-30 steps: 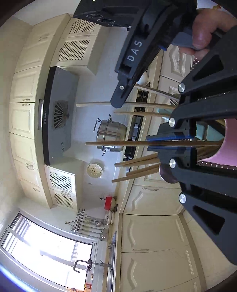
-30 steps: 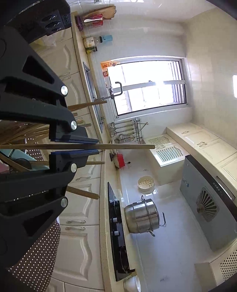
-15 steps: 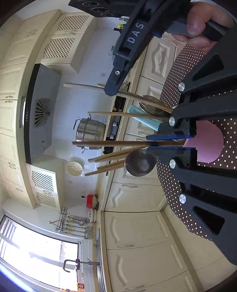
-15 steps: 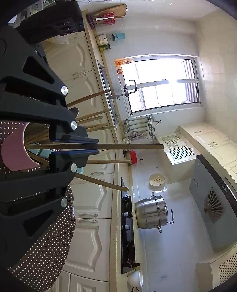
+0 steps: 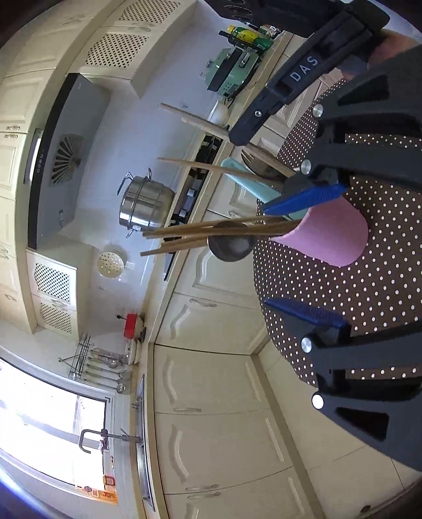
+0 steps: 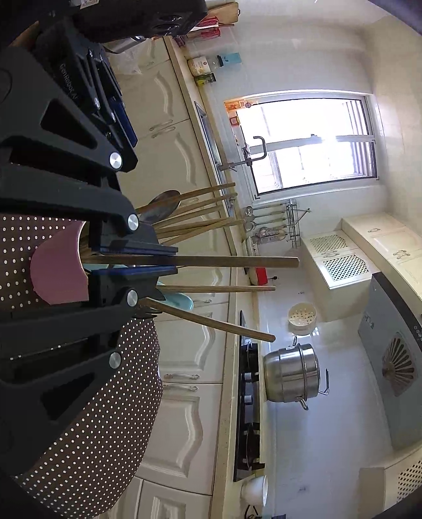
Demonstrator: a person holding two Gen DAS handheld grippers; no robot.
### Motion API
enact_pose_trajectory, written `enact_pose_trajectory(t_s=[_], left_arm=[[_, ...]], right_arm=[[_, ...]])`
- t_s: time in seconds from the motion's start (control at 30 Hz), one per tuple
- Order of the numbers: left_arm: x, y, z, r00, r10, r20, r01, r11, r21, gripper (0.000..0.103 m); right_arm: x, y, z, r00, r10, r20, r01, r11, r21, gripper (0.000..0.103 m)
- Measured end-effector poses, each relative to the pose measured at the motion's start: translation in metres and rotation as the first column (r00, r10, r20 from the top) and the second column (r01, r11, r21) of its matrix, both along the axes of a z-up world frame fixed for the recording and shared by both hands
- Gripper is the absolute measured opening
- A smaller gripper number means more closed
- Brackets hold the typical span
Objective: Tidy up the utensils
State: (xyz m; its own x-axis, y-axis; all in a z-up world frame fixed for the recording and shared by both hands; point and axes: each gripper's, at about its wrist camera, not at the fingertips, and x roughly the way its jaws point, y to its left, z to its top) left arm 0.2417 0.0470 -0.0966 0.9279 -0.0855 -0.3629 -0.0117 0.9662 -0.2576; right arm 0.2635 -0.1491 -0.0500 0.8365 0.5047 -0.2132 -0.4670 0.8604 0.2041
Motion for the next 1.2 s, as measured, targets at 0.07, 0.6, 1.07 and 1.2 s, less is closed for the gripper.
enact_pose_trajectory(t_s=[0.07,0.6,1.07,1.2], left_arm=[[-0.002,0.002,0.003,1.0,-0.008,-0.024,0.008,1.0,0.0,0.053],[-0.076,0.002,0.054,0.998,0.044,0.053,-0.049,0.994,0.1,0.075],[-0.168,-0.017,0.109,0.987,0.045,0.154,-0.079,0.972,0.22,0.086],[-0.192,-0.019,0.123,0.982,0.05,0.182,-0.091,0.971,0.221,0.088]], right_arm=[[-0.004,-0.002,0.002,1.0,0.004,0.004,-0.004,1.0,0.019,0.007],[-0.078,-0.012,0.046,0.993,-0.103,0.063,0.103,0.995,-0.01,0.07],[-0.184,-0.025,0.086,0.975,-0.195,0.107,0.204,0.975,-0.083,0.088],[-0.21,-0.027,0.097,0.974,-0.188,0.125,0.198,0.977,-0.076,0.09]])
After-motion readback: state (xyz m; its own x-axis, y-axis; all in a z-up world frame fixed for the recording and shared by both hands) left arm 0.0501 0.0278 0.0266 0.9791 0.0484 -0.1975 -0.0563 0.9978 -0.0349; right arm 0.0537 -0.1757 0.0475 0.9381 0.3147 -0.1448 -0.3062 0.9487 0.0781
